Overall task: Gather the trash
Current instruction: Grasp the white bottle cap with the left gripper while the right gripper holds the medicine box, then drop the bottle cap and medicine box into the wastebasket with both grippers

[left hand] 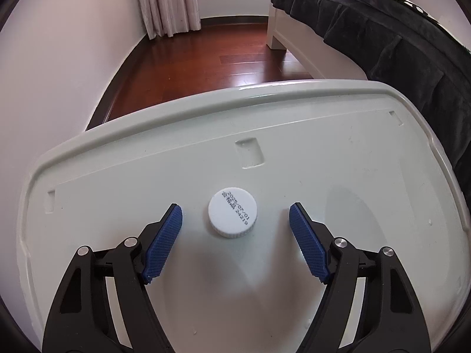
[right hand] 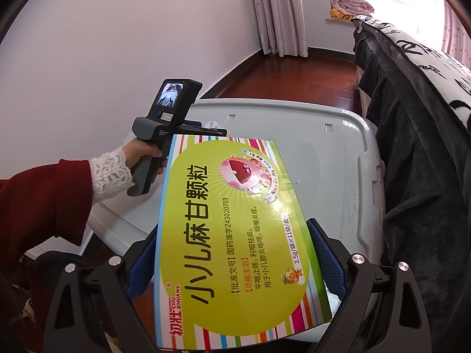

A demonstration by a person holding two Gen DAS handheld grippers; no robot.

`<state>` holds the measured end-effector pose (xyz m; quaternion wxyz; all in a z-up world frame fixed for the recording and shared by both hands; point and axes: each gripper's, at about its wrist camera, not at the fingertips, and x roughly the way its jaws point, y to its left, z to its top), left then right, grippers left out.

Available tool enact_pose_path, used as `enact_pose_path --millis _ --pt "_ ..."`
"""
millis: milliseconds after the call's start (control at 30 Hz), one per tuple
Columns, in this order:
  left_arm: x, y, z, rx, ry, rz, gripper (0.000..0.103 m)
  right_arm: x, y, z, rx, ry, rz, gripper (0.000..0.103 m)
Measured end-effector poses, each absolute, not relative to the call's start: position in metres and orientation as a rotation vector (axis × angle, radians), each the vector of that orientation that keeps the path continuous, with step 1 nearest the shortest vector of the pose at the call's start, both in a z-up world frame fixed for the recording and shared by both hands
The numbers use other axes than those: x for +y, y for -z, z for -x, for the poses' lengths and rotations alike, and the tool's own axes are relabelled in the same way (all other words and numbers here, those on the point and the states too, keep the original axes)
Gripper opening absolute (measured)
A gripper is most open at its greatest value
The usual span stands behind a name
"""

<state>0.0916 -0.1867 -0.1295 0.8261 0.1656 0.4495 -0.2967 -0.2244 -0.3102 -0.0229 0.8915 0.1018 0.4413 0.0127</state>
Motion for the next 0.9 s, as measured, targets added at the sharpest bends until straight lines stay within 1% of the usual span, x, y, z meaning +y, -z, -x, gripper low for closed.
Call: enact_pose_path --millis 67,100,167,233,367,433,467,700,900 --pt "-0.185 0.129 -0.093 0.951 0.625 -0.335 0.071 -0.311 0.023 0.224 0.916 -0.024 -0.212 0.090" --pt "-0.184 0.130 -0.092 0.943 0.619 -0.346 0.067 -0.311 0.024 0.224 0.917 -0.023 -0.214 0.090" --pt "-0.183 0.131 -0.091 0.932 0.619 -0.358 0.064 -0.310 0.024 0.225 0.917 -0.024 -0.216 0.090" --pt "-0.180 0.129 -0.092 0.931 0.609 -0.351 0.055 -0.310 0.024 0.224 0.919 -0.025 -0.218 0.090" --pt "-0.176 0.127 -0.094 0.929 0.596 -0.352 0.043 -0.310 0.026 0.223 0.929 -0.025 -0.220 0.090" --pt "-0.175 0.127 -0.094 0.930 0.590 -0.350 0.035 -0.310 0.027 0.222 0.932 -0.024 -0.219 0.090" --pt "-0.177 0.127 -0.096 0.929 0.587 -0.349 0.032 -0.310 0.027 0.222 0.933 -0.024 -0.219 0.090" --pt "-0.176 0.126 -0.096 0.928 0.584 -0.339 0.031 -0.311 0.028 0.222 0.928 -0.022 -0.221 0.090" --pt "-0.165 0.119 -0.087 0.932 0.567 -0.322 0.031 -0.309 0.017 0.225 0.903 -0.015 -0.217 0.090"
